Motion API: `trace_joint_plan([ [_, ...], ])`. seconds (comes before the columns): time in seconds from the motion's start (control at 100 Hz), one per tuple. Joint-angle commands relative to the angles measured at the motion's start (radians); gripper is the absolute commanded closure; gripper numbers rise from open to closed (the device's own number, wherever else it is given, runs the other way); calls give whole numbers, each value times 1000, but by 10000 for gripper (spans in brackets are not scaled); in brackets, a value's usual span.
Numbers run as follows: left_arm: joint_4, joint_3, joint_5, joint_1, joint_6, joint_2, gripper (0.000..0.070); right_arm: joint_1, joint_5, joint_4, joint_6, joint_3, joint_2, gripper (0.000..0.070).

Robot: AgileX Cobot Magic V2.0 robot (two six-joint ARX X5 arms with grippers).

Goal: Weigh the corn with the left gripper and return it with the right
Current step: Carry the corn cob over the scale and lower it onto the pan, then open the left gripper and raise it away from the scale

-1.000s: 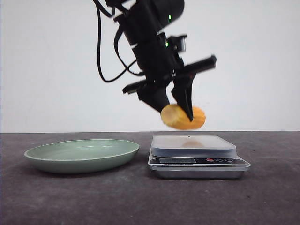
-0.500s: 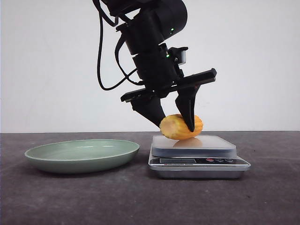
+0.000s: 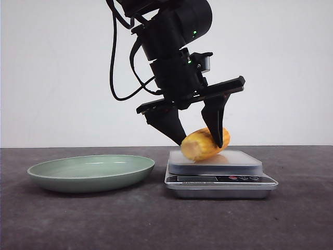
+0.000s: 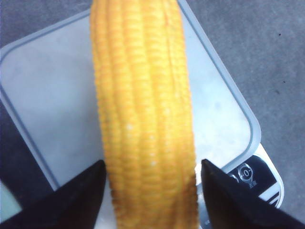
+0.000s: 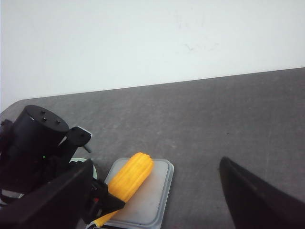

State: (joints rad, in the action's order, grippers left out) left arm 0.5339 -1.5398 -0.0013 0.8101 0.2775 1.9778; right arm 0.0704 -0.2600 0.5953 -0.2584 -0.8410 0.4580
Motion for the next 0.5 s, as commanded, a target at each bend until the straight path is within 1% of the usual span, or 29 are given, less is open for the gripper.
trace_joint_plan([
  [0.0,-5,-21,-5,13,3,27,263,2,-2,-2,12,-19,4,163],
  [0.13,2,-26,-31,13,-6,6,263,1,-1,4,13,-19,4,163],
  [0.22,-3,-26,-33,11,-13,-39,258,1,-2,5,16,-19,4,163],
  [0.38,-17,-26,-56,10,-54,-184,258,2,-2,7,17,-19,4,163],
  [0.49,13,-26,-71,8,-77,-321,258,2,-2,9,25,-19,4,163],
])
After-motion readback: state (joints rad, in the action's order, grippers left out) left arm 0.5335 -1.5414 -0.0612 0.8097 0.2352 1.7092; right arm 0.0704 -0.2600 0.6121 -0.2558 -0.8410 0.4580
